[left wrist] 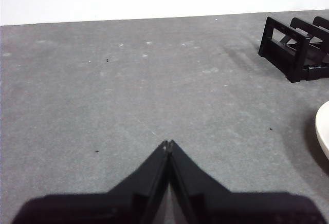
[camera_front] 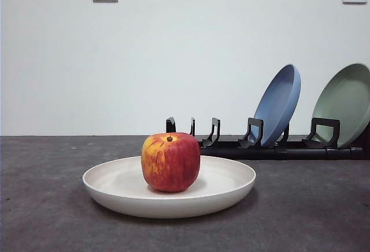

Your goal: Take the yellow plate from the plate rack,put the plate on the table,take the apple from the table,put the apple in the plate

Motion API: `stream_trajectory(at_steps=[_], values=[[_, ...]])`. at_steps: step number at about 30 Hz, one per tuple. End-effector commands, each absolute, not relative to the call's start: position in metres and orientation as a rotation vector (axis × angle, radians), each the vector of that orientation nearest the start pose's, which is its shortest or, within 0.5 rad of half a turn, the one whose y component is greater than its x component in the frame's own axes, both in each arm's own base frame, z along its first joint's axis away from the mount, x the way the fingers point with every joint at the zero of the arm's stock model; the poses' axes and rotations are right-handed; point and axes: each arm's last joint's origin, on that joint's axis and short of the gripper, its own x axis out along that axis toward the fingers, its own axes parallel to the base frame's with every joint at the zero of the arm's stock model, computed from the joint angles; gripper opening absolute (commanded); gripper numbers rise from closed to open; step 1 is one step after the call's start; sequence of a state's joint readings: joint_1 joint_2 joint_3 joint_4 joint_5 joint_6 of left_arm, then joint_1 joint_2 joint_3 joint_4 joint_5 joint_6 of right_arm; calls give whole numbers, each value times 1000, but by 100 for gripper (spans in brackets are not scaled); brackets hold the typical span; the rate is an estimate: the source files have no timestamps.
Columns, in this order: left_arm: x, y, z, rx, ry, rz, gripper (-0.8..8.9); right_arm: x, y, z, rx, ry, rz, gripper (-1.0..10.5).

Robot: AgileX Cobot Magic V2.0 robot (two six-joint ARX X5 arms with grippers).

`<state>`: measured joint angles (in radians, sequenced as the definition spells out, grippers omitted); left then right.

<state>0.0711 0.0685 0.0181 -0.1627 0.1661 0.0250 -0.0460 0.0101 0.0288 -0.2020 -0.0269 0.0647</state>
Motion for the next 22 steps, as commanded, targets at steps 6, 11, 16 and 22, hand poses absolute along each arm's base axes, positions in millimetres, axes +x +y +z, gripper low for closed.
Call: stream_trajectory(at_steps=[6,11,16,22], values=[[99,3,146,-7,216,-91,-4,95,-4,151,82,183,-27,1],[99,3,146,-6,216,-91,-4,95,-4,151,82,183,-27,1],[99,3,146,-6,216,-91,-4,95,-4,151,82,183,-27,1],[99,3,146,-6,216,-91,-4,95,-4,151,82,183,-27,1]])
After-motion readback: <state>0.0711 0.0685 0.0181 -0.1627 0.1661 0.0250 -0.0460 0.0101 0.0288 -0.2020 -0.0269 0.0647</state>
